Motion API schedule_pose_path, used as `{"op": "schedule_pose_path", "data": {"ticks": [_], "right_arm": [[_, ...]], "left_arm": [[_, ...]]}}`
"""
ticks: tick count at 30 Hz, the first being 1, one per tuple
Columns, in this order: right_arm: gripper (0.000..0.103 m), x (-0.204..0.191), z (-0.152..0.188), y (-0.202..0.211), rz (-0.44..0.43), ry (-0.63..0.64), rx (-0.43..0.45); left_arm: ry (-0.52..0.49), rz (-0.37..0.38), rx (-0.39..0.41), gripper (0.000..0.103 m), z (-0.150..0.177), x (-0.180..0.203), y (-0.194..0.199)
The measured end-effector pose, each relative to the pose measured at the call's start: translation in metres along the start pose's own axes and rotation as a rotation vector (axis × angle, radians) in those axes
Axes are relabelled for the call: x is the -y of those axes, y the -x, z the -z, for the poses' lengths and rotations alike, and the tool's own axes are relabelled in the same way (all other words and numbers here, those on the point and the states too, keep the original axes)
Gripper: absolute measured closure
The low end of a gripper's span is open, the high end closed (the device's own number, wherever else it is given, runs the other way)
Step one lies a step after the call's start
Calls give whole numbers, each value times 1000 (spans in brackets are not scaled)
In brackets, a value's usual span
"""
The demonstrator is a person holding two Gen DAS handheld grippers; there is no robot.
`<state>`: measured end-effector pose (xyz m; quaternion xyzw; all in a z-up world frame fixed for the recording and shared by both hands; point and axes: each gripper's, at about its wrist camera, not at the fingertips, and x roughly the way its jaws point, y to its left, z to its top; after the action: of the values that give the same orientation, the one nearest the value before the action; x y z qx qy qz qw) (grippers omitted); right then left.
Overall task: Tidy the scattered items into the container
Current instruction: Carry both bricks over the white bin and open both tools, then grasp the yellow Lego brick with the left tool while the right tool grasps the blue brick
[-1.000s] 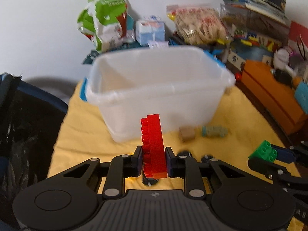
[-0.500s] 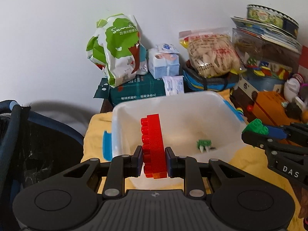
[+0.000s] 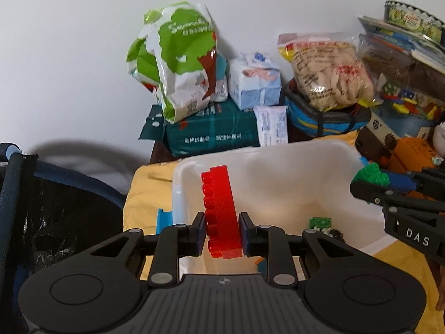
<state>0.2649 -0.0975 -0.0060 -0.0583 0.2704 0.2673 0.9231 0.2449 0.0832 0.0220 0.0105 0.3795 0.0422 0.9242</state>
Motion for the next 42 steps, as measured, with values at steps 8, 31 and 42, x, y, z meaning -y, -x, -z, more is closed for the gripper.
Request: {"op": "schedule_pose_path", "data": {"ticks": [8,31,42], "right_arm": [[25,7,-3,-22,11,-15,-95],[17,-9,102,88,-33,30,25],[24,-44,194,93,-20,35,-99]], "left_arm": [[17,-1,-43,43,0,-6,-12],[-68,-7,10,43,122,1,24],[-97,20,-45,43,172,33,4]]}}
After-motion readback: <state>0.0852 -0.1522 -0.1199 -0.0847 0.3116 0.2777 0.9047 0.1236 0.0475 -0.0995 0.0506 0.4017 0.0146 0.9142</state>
